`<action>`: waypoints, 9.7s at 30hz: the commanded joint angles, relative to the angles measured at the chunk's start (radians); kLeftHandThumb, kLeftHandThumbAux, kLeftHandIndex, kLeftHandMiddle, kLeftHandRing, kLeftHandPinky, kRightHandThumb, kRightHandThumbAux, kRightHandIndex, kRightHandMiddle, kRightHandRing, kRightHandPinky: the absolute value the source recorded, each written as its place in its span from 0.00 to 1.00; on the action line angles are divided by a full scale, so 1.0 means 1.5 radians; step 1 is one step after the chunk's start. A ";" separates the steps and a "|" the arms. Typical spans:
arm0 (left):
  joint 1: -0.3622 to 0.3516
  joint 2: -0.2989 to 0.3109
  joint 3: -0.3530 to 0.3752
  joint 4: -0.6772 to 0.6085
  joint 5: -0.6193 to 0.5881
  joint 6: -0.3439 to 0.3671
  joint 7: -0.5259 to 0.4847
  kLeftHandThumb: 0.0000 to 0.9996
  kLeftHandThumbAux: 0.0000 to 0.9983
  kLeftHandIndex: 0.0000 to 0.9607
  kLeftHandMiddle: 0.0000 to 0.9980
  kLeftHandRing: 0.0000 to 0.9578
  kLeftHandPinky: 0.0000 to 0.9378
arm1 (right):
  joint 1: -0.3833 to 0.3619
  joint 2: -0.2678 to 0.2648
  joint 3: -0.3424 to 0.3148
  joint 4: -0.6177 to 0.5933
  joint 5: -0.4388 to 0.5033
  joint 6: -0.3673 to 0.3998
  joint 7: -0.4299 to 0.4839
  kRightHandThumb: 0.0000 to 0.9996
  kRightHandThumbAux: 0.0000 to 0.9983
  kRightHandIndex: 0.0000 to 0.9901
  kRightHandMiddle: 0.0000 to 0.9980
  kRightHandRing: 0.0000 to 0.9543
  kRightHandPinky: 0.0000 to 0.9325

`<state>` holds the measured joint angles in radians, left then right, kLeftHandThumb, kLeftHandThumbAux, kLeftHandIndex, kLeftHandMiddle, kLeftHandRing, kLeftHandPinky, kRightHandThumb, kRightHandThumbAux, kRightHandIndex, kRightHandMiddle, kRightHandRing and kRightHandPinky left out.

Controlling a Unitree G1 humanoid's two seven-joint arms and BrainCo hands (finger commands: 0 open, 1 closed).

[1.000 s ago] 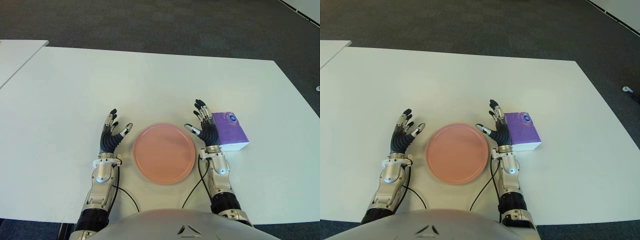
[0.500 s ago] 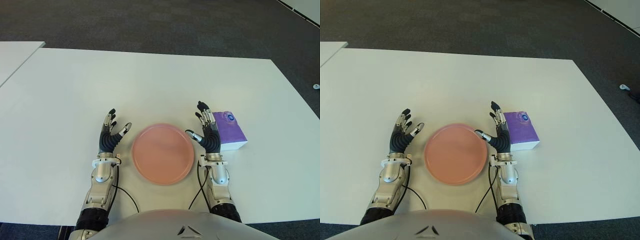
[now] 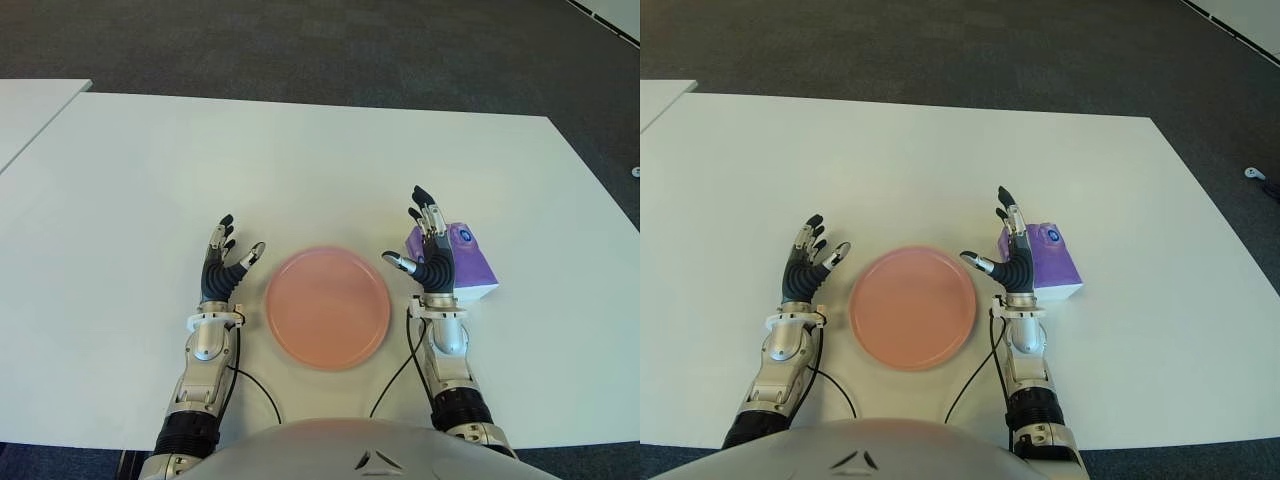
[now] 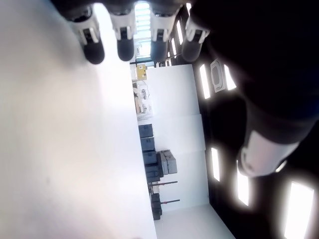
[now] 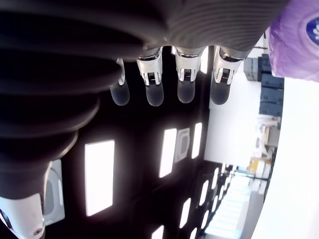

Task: Put the tissue paper into the plate.

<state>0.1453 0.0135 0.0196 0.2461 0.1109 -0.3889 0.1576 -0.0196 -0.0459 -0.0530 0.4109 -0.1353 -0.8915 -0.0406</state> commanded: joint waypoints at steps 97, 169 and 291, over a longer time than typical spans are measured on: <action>-0.033 -0.003 0.004 0.083 -0.021 0.009 -0.005 0.00 0.63 0.00 0.00 0.00 0.00 | 0.053 -0.604 -0.042 -0.461 -0.203 0.405 0.400 0.05 0.45 0.00 0.00 0.00 0.00; -0.024 0.005 0.037 0.081 -0.017 -0.010 0.009 0.00 0.64 0.00 0.00 0.00 0.00 | -0.078 -0.568 0.081 -0.185 -0.333 0.314 0.202 0.10 0.47 0.00 0.00 0.00 0.00; -0.017 -0.001 0.033 0.077 -0.019 -0.005 0.011 0.00 0.65 0.00 0.00 0.00 0.00 | -0.040 -0.572 0.094 -0.178 -0.250 0.245 0.297 0.06 0.43 0.00 0.00 0.00 0.00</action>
<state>0.0872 0.0220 0.0692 0.3270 0.0783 -0.4203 0.1648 -0.0738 -0.9188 0.0642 0.1203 -0.5060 -0.5151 0.4008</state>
